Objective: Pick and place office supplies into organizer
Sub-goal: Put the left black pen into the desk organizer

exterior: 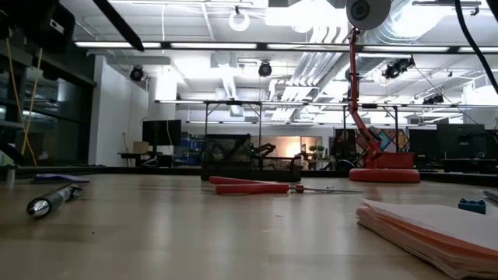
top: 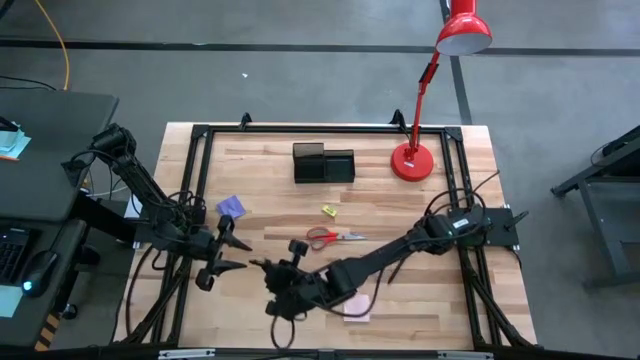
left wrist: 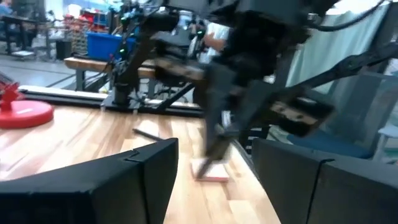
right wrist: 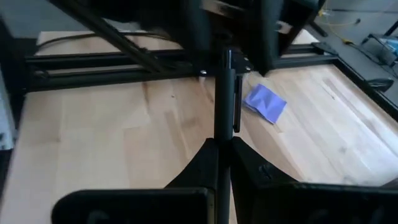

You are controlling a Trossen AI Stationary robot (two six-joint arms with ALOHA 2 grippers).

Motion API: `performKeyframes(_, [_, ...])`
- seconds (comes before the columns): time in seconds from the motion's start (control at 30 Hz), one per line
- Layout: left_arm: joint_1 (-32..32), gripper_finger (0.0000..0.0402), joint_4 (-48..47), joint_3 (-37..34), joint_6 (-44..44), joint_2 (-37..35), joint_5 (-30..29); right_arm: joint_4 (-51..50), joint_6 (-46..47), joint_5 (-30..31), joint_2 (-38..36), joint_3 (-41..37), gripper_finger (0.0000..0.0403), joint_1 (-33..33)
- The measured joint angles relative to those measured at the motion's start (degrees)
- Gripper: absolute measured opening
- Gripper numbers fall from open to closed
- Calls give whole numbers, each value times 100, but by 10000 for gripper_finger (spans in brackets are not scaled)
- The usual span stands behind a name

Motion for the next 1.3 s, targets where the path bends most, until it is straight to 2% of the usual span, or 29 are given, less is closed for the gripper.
performKeyframes(0.4, [0,190,-28,0,87,0,-15,377,-340,-314,0,-2,2,-202])
performKeyframes(0.67, [0,166,-24,0,96,0,-68,697,-445,-763,2,-2,2,-270])
performKeyframes(0.87, [0,123,-28,0,142,0,-155,766,-505,-768,7,-2,2,-303])
performKeyframes(1.1, [-4,27,13,-2,314,2,-185,767,-469,-831,13,-2,2,-340])
performKeyframes(1.3, [-4,28,87,-9,378,4,-179,733,-442,-878,13,0,2,-364])
